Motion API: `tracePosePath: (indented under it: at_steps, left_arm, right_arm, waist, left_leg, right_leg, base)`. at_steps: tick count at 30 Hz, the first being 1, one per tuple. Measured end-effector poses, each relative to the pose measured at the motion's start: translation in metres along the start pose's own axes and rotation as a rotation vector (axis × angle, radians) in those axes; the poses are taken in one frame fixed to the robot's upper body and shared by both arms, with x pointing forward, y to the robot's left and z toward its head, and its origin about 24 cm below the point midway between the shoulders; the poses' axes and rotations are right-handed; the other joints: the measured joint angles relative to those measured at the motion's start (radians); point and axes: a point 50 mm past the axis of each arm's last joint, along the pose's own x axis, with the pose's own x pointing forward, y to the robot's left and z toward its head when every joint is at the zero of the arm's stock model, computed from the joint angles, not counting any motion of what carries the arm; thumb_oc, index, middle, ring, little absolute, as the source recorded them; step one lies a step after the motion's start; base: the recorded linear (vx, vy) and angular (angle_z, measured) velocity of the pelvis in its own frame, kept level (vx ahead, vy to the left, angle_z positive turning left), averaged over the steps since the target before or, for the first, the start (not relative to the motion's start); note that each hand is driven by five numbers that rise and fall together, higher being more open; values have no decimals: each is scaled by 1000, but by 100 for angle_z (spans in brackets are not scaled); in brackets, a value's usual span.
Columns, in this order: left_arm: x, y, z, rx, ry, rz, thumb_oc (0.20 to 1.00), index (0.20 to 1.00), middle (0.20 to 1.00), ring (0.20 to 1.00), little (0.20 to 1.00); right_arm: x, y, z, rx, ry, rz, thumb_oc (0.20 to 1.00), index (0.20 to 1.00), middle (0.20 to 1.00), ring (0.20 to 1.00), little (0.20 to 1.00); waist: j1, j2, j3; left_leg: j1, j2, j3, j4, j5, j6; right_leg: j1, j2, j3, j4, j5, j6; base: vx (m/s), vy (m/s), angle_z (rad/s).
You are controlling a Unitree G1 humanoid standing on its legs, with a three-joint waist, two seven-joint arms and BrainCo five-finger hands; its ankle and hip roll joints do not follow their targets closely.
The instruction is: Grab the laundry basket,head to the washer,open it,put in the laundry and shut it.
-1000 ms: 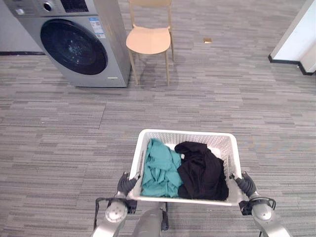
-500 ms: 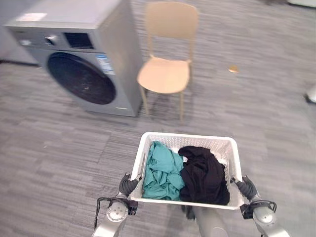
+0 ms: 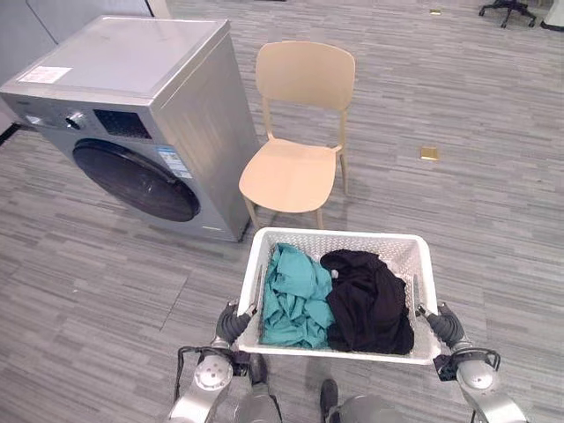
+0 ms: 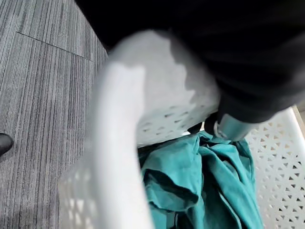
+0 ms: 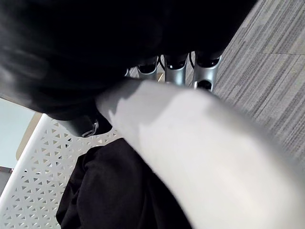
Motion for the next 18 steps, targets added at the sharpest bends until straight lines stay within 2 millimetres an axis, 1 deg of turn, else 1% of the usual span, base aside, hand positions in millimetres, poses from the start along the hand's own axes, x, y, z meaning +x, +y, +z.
tracePosePath:
  at_steps: [1, 2, 3, 4, 5, 6, 7, 8, 9, 10, 11, 12, 13, 14, 15, 16, 17, 18]
  left_arm:
    - [-1, 0, -1, 0, 3, -1, 200, 200, 200, 200, 200]
    - [0, 1, -1, 3, 2, 2, 200, 200, 200, 200, 200]
    - [0, 2, 0, 5, 0, 6, 200, 200, 200, 200, 200]
    - [0, 3, 0, 10, -2, 8, 200, 200, 200, 200, 200]
    - [1, 1, 2, 17, -8, -2, 200, 200, 200, 200, 200]
    - [1, 0, 2, 16, -6, -4, 200, 200, 200, 200, 200]
    - [1, 0, 0, 17, 0, -6, 200, 200, 200, 200, 200]
    - [1, -1, 0, 18, 3, -7, 200, 200, 200, 200, 200]
    - [3, -1, 3, 20, -6, -10, 200, 200, 200, 200, 200]
    - [5, -3, 4, 24, -8, -17, 200, 200, 200, 200, 200]
    - [7, -2, 5, 36, -10, -21, 200, 200, 200, 200, 200]
    - [11, 3, 8, 52, -18, -12, 200, 200, 200, 200, 200]
    - [14, 7, 15, 58, -45, -4, 200, 200, 200, 200, 200]
    - [17, 18, 22, 83, -66, 17, 200, 200, 200, 200, 200]
    - [21, 23, 30, 93, -90, 29, 200, 200, 200, 200, 200]
    - [19, 26, 27, 95, -79, 37, 200, 200, 200, 200, 200]
    - [16, 29, 24, 89, -76, 48, 200, 200, 200, 200, 200]
    - [14, 28, 21, 88, -75, 44, 200, 200, 200, 200, 200]
  right_arm:
    - [0, 1, -1, 0, 3, 1, 200, 200, 200, 200, 200]
    - [0, 1, 0, 4, 0, 2, 200, 200, 200, 200, 200]
    - [1, 3, 1, 9, -1, 2, 200, 200, 200, 200, 200]
    - [1, 3, 0, 17, 2, -2, 200, 200, 200, 200, 200]
    - [0, 2, -2, 30, 11, -16, 200, 200, 200, 200, 200]
    - [1, 2, -3, 30, 19, -14, 200, 200, 200, 200, 200]
    - [1, 2, -2, 29, 17, -14, 200, 200, 200, 200, 200]
    - [3, 1, -1, 26, 12, -14, 200, 200, 200, 200, 200]
    - [5, -1, 2, 24, 1, -19, 200, 200, 200, 200, 200]
    - [5, -4, 2, 18, -1, -24, 200, 200, 200, 200, 200]
    - [6, -4, 2, 18, 1, -23, 200, 200, 200, 200, 200]
    - [6, 0, 2, 30, 4, -19, 200, 200, 200, 200, 200]
    - [4, 4, 4, 29, -4, -3, 200, 200, 200, 200, 200]
    - [6, 8, 12, 42, -32, 0, 200, 200, 200, 200, 200]
    - [6, 14, 14, 49, -35, 16, 200, 200, 200, 200, 200]
    - [4, 19, 13, 62, -30, 26, 200, 200, 200, 200, 200]
    - [1, 20, 10, 65, -20, 28, 200, 200, 200, 200, 200]
    - [0, 20, 8, 63, -15, 28, 200, 200, 200, 200, 200]
  waist:
    - [10, -12, 2]
    - [13, -14, 3]
    - [17, -19, 5]
    - [24, -23, 5]
    - [35, -23, 5]
    - [39, -24, 5]
    - [42, -25, 5]
    - [51, -23, 4]
    - [49, -11, -5]
    - [45, 8, -17]
    - [35, 22, -26]
    - [28, 16, -30]
    - [40, 11, -32]
    - [29, 15, -31]
    - [18, 18, -29]
    - [14, 25, -27]
    - [2, 33, -30]
    - [-2, 30, -33]
  left_leg:
    - [-9, -9, 3, -1, 26, 13]
    - [-21, -8, 3, -3, 37, 10]
    - [-32, -5, 3, -2, 45, 14]
    - [-50, -5, -9, 5, 61, 37]
    - [-79, -10, -39, 41, 64, 36]
    - [-91, -20, -64, 63, 69, 47]
    - [-87, -30, -82, 65, 72, 51]
    - [-82, -40, -97, 67, 76, 58]
    - [-73, -72, -71, 109, 74, 68]
    - [-62, -78, -53, 122, 82, 80]
    - [-45, -85, -35, 121, 73, 72]
    - [-29, -117, -29, 109, 74, 102]
    - [3, -147, -14, 87, 49, 130]
    - [17, -187, 13, 97, 12, 181]
    - [65, -218, 31, 67, -25, 217]
    - [126, -226, 36, 27, -37, 231]
    - [166, -228, 30, -9, -39, 233]
    - [182, -234, 29, -26, -44, 224]
  right_leg:
    - [33, -6, -9, -11, 0, 0]
    - [49, -6, -6, -16, 0, 1]
    - [63, -6, -3, -22, -5, 8]
    - [80, -10, -1, -22, -14, 23]
    - [99, -13, 25, -23, -23, 37]
    - [114, -19, 30, -15, -32, 50]
    - [134, -30, 40, -15, -41, 66]
    - [150, -40, 52, -15, -49, 78]
    - [173, -67, 62, -10, -67, 106]
    - [167, -85, 61, 25, -87, 131]
    - [153, -100, 61, 81, -101, 138]
    - [79, -162, 43, 234, -136, 129]
    - [15, -246, 23, 302, -155, 117]
    - [-46, -349, 8, 329, -145, 129]
    - [-118, -380, -15, 383, -137, 146]
    - [-171, -336, -24, 448, -147, 131]
    - [-222, -255, -10, 480, -157, 114]
    - [-260, -190, 14, 462, -157, 115]
  base:
    - [270, 331, -16]
    - [373, 491, -10]
    - [185, 264, -5]
    - [284, 427, -3]
    - [196, 302, -4]
    - [346, 491, -12]
    - [356, 478, -27]
    - [369, 621, -53]
    - [265, 574, -57]
    - [157, 430, -55]
    - [79, 297, -29]
    - [78, 266, -74]
    - [187, 512, -82]
    - [273, 535, -105]
    - [283, 522, -57]
    - [252, 363, -31]
    - [161, 227, 1]
    - [145, 147, 14]
